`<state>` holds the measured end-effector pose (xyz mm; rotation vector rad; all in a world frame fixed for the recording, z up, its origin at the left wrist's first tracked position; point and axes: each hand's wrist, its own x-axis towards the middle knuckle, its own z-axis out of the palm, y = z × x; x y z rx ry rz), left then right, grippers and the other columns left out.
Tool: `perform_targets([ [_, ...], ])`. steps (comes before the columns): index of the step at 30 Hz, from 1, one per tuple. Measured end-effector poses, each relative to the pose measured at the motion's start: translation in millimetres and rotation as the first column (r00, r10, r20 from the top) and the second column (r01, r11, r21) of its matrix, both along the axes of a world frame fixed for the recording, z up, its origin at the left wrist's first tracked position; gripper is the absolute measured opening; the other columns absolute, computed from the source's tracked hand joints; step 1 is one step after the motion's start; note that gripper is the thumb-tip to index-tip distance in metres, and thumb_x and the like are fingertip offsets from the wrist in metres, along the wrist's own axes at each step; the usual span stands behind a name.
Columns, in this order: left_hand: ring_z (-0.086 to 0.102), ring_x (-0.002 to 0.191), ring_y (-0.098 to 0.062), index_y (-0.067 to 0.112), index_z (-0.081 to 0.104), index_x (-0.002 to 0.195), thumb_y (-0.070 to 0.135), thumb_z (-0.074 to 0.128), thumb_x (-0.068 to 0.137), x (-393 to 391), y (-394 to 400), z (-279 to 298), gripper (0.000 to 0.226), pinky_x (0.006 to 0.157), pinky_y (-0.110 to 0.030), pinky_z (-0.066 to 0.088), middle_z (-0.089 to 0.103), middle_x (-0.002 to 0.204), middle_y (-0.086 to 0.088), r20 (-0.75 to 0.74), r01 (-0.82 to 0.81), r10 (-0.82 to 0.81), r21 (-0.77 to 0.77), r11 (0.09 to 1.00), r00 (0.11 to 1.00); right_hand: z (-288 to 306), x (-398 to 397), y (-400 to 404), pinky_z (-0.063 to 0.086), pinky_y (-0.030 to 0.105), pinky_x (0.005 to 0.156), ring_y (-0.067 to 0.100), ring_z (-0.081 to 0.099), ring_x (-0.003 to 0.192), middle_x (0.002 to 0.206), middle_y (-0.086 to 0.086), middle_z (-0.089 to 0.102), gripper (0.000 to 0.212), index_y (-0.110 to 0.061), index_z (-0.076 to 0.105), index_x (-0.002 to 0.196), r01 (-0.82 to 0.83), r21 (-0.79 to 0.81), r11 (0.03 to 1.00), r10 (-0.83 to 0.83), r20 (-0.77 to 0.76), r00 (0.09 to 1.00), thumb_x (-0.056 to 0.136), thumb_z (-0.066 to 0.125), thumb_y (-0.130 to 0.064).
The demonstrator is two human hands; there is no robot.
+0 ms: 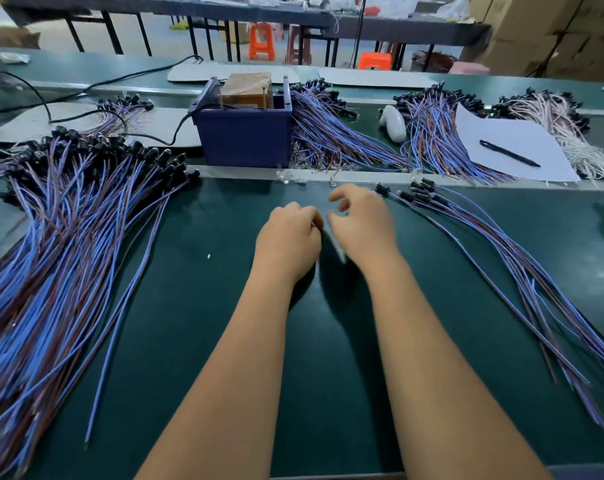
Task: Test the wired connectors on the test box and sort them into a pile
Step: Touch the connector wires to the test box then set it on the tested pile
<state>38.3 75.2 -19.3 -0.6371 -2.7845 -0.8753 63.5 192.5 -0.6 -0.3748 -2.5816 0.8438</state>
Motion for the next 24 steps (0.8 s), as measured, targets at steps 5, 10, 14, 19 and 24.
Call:
perform_targets([
  [5,0.051,0.094,-0.034,0.004,0.067,0.101,0.003,0.044,0.091,-7.6,-12.5,0.2,0.025,0.07,-0.033,0.028,0.061,0.099,-0.018,0.015,-0.154,0.153,0.131,0.979,0.988,-9.3,-23.6,-49.8,0.039,0.018,0.07,0.017,0.063,0.091,0.09,-0.001,0.069,0.032,-0.017,0.071,0.095,-0.047,-0.378,0.925,0.021,-0.074,0.997,0.079,0.051,0.003],
  [10,0.054,0.104,-0.028,0.013,0.073,0.1,0.007,0.048,0.088,-10.5,-14.2,-0.2,0.028,0.081,-0.032,0.041,0.064,0.106,-0.01,0.092,-0.192,0.174,0.274,0.942,0.981,-14.2,-22.3,-45.8,0.048,0.027,0.081,0.017,0.063,0.092,0.094,0.0,0.072,0.025,-0.016,0.071,0.092,-0.089,-0.392,0.916,0.057,-0.093,0.994,0.082,0.053,-0.002],
  [14,0.044,0.126,-0.029,0.016,0.074,0.101,0.01,0.05,0.088,-19.0,-39.3,6.5,0.028,0.098,-0.034,0.039,0.056,0.13,-0.01,-0.031,-0.372,0.393,0.262,0.89,0.919,-18.5,-17.6,-45.2,0.047,0.027,0.077,0.015,0.061,0.085,0.087,-0.005,0.067,0.022,-0.022,0.068,0.091,-0.175,-0.367,0.914,0.147,-0.102,0.984,0.087,0.053,-0.005],
  [19,0.005,0.149,-0.037,0.019,0.06,0.121,0.01,0.042,0.09,-24.2,-91.7,7.7,0.037,0.12,-0.052,0.002,0.023,0.156,-0.024,0.15,-0.671,0.675,-0.085,0.737,0.723,-22.9,-17.9,-45.9,0.04,0.024,0.066,0.012,0.054,0.075,0.08,-0.011,0.061,0.022,-0.022,0.069,0.097,-0.193,-0.306,0.932,0.178,-0.077,0.981,0.09,0.053,-0.009],
  [24,0.035,0.128,-0.039,0.014,0.053,0.124,0.008,0.043,0.09,-22.8,-94.7,9.4,0.036,0.107,-0.047,0.025,0.041,0.139,-0.019,0.123,-0.643,0.66,-0.154,0.75,0.741,-21.3,-18.2,-47.2,0.042,0.025,0.068,0.013,0.056,0.078,0.08,-0.012,0.061,0.022,-0.023,0.069,0.096,-0.195,-0.29,0.937,0.188,-0.052,0.981,0.091,0.052,-0.01],
])
